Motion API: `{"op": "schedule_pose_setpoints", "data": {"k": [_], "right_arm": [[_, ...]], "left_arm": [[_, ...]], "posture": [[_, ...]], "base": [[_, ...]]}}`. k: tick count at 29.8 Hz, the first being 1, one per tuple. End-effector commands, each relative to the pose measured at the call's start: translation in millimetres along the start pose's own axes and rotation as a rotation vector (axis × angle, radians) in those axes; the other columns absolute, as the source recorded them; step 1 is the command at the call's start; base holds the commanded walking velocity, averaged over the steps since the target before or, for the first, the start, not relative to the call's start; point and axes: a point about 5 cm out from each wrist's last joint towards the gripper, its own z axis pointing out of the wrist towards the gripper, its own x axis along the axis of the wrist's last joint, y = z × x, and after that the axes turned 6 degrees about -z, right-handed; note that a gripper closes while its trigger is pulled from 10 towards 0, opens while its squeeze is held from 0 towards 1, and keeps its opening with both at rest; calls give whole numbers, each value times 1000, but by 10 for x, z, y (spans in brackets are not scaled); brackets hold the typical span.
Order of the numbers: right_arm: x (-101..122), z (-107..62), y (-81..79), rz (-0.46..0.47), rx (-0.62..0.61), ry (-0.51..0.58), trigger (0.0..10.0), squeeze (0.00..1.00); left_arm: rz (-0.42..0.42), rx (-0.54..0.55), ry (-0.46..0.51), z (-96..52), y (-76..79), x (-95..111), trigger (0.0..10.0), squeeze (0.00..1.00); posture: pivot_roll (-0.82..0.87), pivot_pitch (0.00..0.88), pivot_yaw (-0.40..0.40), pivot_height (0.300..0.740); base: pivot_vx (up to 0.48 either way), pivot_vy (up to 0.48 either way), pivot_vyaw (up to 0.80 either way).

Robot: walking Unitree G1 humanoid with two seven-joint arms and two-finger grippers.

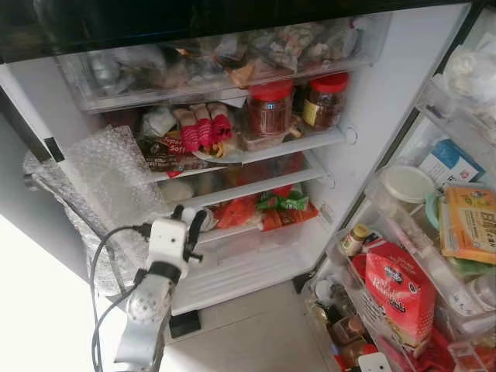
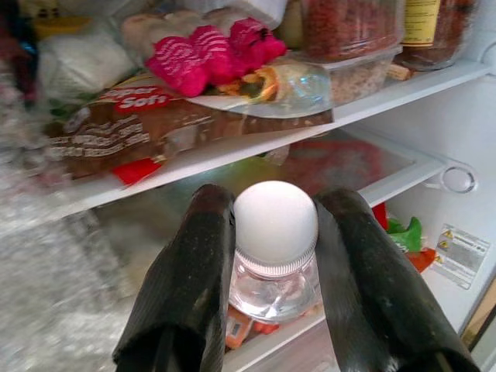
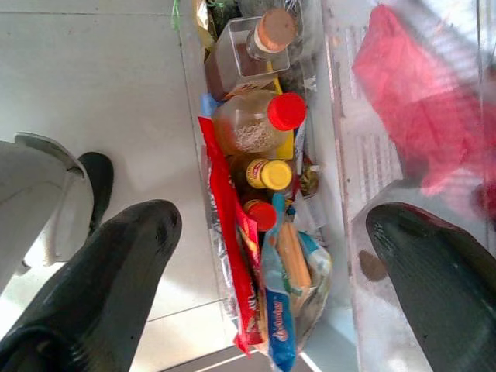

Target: Restocking fridge

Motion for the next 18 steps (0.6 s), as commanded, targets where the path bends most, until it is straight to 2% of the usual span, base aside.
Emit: {"op": "schedule_pose_setpoints", "data": {"k": [1,6,18], "right_arm": [[-55,-18,-13,18,9,-9,10000,0],[-68,-24,-18,24,17,-7,10000,0],[-132,-40,-35,23,31,-35,10000,0]], "left_arm": [[-12,16,2,4,-22,-13,10000,0],[-13,12,5,36,-15,13,10000,0],[-24,-3,-18,13,41,47,10000,0]], "posture": [[-212,113,-40,740],[-211,111,-39,740],[-219,126,-34,740]], "base": [[0,0,0],[0,0,0],[0,0,0]]}}
